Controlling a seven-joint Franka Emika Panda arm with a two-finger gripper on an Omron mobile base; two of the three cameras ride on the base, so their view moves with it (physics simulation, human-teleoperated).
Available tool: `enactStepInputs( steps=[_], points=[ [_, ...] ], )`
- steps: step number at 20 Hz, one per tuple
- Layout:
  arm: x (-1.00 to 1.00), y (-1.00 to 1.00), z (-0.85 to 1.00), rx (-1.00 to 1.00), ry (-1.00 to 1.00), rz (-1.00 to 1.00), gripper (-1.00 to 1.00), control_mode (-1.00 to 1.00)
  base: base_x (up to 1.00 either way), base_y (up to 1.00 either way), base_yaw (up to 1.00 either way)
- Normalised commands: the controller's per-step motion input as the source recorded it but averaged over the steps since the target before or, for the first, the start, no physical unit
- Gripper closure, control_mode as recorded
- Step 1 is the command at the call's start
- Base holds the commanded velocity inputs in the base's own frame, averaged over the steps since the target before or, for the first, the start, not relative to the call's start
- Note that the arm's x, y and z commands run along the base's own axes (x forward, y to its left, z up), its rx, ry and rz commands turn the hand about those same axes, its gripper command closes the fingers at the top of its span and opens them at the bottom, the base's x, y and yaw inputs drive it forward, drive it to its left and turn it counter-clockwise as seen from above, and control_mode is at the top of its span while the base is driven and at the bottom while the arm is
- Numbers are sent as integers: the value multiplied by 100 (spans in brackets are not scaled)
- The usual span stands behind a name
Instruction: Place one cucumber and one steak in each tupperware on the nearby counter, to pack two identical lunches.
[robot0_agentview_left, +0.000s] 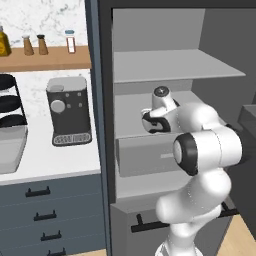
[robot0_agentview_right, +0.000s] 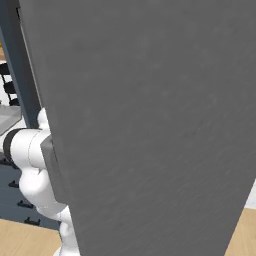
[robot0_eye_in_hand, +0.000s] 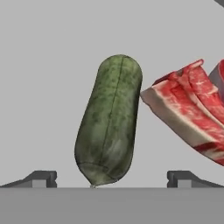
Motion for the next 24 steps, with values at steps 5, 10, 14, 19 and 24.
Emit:
enactStepInputs(
  steps=[5, 10, 14, 19, 24],
  points=[
    [32, 0, -17, 0, 1, 0, -100, -100, 0, 0, 0],
    [16, -4, -23, 0, 0, 0, -100, -100, 0, 0, 0],
    [0, -22, -34, 0, 0, 0, 100, -100, 0, 0, 0],
    [0, -8, -5, 0, -2, 0, 100, -100, 0, 0, 0],
    [-85, 0, -2, 0, -1, 0, 100, -100, 0, 0, 0]
  ],
)
